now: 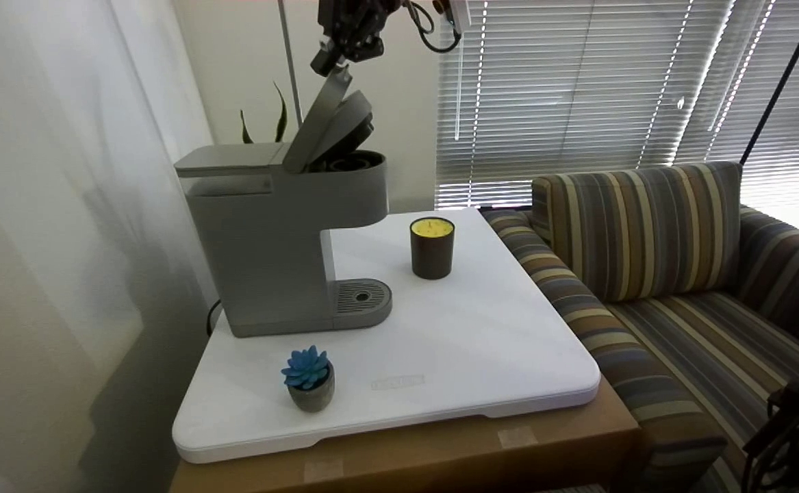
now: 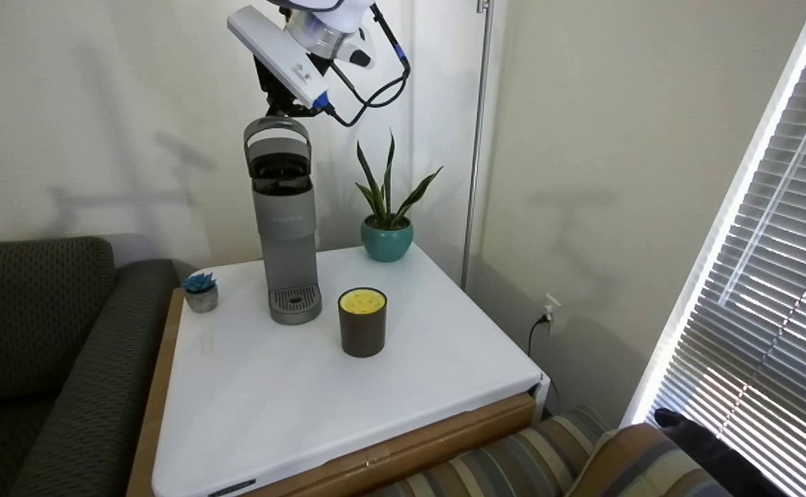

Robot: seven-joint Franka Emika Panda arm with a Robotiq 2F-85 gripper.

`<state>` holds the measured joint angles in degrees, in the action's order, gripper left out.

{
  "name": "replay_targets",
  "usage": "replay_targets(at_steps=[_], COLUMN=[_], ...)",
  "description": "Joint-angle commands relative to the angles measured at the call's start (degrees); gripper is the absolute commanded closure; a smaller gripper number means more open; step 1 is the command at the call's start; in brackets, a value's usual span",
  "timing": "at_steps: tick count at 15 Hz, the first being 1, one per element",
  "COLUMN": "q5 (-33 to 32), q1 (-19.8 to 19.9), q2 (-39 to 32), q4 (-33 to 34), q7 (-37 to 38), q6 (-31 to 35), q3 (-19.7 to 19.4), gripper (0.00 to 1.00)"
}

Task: Open the coffee maker then close it

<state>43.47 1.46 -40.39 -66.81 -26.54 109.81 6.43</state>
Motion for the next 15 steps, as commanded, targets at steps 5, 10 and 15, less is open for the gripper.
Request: replay_targets(at_steps=[5,10,15], q5=[-1.0,2.0,5.1], q1=[2.2,3.5,3.9], q2=[2.3,4.0,4.6], q4=[-2.1,-4.1,-5.8], q7=[5.4,7.3,7.5], q6=[-0.7,-0.9,-0.7], q3=[1.0,2.1,2.1], gripper=[1.0,1.0,1.0])
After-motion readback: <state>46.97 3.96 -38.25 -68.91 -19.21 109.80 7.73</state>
